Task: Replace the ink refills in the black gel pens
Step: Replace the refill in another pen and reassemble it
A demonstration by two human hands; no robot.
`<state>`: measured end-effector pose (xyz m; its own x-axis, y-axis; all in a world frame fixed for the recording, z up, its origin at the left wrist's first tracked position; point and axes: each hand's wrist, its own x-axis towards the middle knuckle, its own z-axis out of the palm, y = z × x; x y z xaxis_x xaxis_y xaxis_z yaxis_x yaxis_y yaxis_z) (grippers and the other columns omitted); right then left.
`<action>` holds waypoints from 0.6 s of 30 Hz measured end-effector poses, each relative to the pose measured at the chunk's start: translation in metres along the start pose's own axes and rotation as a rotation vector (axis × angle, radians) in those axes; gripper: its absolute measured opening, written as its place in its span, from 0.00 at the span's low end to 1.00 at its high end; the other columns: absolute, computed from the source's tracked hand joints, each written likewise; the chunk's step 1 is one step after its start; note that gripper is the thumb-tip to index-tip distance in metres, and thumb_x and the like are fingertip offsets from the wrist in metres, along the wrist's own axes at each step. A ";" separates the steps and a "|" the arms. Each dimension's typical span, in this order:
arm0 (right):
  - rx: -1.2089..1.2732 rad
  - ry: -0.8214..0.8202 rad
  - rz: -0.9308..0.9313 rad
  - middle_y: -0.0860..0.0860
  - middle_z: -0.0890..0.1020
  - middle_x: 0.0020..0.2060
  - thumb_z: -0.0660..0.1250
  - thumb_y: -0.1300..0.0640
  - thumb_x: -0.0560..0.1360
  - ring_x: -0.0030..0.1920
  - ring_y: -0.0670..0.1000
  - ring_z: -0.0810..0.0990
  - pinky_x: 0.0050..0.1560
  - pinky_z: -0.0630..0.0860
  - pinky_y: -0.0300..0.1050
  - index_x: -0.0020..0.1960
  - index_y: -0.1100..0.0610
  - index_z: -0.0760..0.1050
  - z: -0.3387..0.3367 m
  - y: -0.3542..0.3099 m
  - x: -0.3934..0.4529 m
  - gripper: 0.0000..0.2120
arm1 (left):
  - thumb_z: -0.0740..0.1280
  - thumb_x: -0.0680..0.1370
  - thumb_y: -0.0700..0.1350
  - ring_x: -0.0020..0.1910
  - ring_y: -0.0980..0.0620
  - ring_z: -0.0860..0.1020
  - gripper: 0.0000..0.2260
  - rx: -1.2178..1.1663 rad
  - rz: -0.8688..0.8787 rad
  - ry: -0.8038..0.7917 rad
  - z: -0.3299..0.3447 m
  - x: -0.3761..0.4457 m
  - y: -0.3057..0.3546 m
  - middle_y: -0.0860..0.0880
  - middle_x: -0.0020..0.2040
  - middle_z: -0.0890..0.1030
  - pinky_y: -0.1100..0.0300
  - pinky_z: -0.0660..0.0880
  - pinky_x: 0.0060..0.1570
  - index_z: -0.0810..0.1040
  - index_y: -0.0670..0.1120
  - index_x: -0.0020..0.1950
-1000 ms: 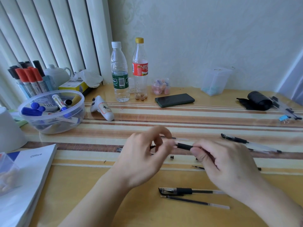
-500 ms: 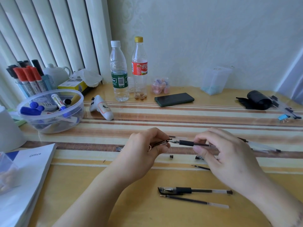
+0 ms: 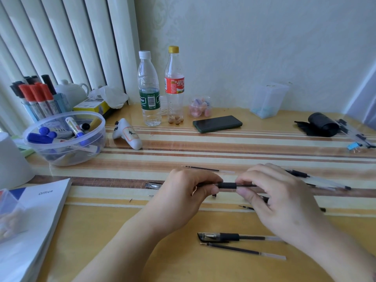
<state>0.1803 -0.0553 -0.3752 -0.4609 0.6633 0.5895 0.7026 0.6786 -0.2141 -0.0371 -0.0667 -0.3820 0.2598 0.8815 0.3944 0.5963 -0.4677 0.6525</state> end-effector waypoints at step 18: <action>0.087 -0.128 0.067 0.39 0.79 0.39 0.66 0.51 0.76 0.39 0.43 0.77 0.37 0.75 0.42 0.47 0.50 0.81 0.003 0.003 0.003 0.06 | 0.69 0.76 0.54 0.53 0.63 0.77 0.21 0.075 0.086 0.073 0.001 0.000 -0.001 0.59 0.55 0.82 0.64 0.74 0.54 0.73 0.54 0.68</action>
<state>0.1795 -0.0507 -0.3766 -0.4838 0.7387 0.4693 0.6872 0.6527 -0.3190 -0.0375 -0.0663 -0.3834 0.2580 0.8298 0.4948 0.6296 -0.5328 0.5654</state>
